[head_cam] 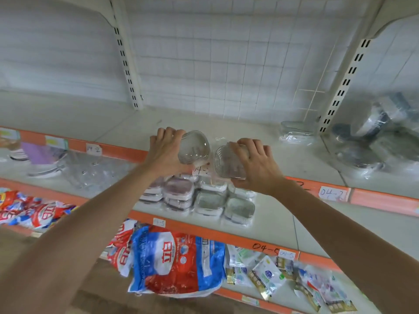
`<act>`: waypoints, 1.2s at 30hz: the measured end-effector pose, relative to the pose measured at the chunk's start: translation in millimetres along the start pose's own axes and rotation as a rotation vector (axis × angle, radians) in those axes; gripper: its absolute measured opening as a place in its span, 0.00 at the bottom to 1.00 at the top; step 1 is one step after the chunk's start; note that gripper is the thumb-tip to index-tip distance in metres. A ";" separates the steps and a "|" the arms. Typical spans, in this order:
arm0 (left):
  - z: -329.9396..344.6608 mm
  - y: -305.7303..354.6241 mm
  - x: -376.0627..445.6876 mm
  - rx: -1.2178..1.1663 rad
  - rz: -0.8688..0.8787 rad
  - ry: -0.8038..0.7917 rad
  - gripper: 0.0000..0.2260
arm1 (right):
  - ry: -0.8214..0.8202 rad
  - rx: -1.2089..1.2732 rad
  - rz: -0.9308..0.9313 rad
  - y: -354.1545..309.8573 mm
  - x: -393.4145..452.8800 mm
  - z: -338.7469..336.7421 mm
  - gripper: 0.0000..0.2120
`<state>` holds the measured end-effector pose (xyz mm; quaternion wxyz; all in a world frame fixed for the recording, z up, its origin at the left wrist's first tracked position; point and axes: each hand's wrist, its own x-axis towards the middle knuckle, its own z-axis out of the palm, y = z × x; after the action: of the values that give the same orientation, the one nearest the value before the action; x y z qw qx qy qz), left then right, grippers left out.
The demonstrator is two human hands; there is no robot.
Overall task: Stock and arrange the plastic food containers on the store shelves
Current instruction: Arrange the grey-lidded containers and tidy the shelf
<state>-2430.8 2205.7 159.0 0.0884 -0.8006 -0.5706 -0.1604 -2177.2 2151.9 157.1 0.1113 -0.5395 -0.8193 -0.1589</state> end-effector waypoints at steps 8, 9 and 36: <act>22.1 -33.8 -72.7 0.198 0.100 -0.104 0.43 | -0.157 -0.022 -0.170 -53.4 -30.1 37.3 0.40; 29.7 -35.1 -79.6 0.199 0.111 -0.128 0.44 | -0.184 -0.020 -0.179 -56.0 -35.4 44.3 0.41; 274.3 40.6 -20.1 -0.171 -0.001 -0.226 0.40 | -0.244 0.263 0.439 27.7 -65.4 270.0 0.37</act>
<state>-2355.8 2263.4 -102.4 -0.0451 -0.8177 -0.5617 -0.1175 -2129.0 2209.4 -111.8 0.1129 -0.7001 -0.7038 0.0429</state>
